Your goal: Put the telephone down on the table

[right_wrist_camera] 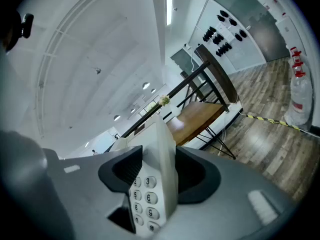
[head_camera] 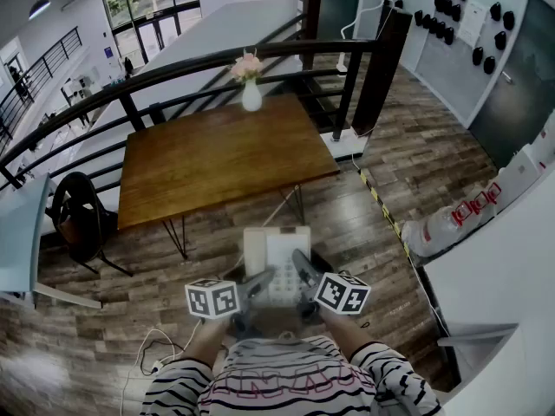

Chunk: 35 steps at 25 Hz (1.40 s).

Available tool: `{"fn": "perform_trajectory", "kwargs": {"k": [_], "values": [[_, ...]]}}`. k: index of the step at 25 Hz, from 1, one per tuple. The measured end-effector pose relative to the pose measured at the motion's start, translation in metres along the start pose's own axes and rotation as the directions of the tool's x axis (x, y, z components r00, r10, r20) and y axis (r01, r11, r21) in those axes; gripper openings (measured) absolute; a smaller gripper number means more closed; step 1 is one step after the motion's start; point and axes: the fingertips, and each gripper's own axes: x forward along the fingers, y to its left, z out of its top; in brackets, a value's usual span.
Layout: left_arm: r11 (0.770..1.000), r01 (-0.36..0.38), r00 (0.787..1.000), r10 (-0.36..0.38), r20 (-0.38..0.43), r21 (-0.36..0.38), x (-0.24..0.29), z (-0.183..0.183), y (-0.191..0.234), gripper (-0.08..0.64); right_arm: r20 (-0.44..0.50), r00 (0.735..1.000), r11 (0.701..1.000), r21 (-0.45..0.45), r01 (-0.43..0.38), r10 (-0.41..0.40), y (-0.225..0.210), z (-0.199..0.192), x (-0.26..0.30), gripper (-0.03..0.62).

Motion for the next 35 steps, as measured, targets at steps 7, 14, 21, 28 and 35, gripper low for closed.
{"fn": "perform_trajectory", "kwargs": {"k": [7,14,21,28,35], "values": [[1.000,0.003,1.000,-0.003,-0.006,0.001,0.009,0.002,-0.005,0.351,0.005,1.000,1.000,-0.007,-0.003,0.003,-0.005,0.008,-0.002,0.201],[1.000,-0.001,1.000,0.001,0.003,0.005,0.021,0.003,-0.008,0.350,0.014,1.000,1.000,0.006,-0.009,0.009,-0.015,0.014,-0.003,0.207],[1.000,0.006,1.000,-0.007,-0.020,-0.022,0.037,0.020,0.019,0.350,0.000,1.000,1.000,0.014,0.016,-0.016,-0.024,0.020,0.030,0.207],[0.998,0.050,0.997,-0.052,-0.063,-0.028,0.066,0.073,0.064,0.350,0.018,0.997,0.997,0.026,0.069,-0.069,-0.029,0.047,0.094,0.207],[0.996,0.092,0.989,-0.092,-0.118,-0.005,0.088,0.145,0.121,0.350,0.062,0.991,0.992,0.053,0.117,-0.120,-0.022,0.077,0.175,0.209]]}}
